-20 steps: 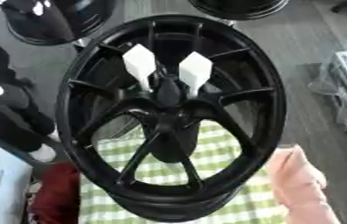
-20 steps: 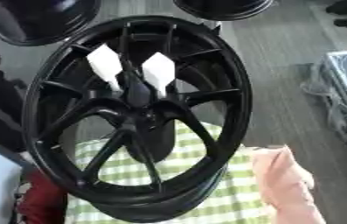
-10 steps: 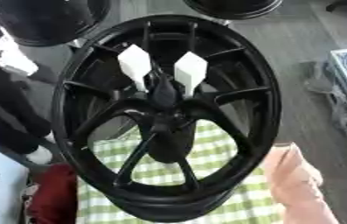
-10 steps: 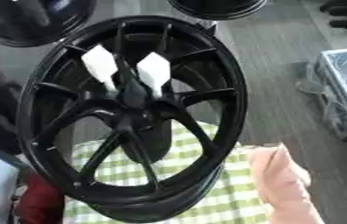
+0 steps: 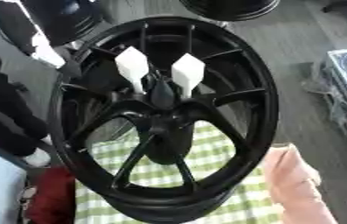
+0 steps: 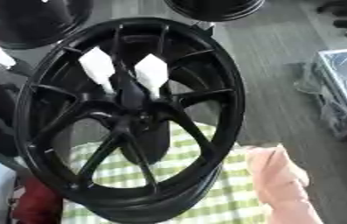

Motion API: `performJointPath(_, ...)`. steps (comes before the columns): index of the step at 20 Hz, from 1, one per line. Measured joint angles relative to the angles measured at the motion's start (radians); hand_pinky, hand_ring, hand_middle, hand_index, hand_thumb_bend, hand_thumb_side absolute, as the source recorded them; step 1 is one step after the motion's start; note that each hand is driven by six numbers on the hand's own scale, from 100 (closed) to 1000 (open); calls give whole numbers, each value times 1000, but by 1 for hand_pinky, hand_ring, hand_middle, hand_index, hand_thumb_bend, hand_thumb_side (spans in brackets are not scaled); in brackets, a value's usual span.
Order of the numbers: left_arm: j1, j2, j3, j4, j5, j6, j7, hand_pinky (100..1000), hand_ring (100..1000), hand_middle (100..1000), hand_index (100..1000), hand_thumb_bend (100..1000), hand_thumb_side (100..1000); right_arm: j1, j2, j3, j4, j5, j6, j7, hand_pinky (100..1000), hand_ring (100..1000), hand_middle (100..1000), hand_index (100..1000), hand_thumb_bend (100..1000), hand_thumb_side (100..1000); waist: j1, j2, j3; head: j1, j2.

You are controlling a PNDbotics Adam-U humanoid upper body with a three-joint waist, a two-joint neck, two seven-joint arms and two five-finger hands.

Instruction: Pull the pin out of the wheel hub.

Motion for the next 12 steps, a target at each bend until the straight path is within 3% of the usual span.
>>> performJointPath(12, -15, -39, -23, 38, 1, -15, 3, 859, 830, 791, 846, 547, 304, -9, 1, 0, 0, 0, 3, 1, 738, 742, 698, 810, 100, 641, 11, 20, -19, 17, -9)
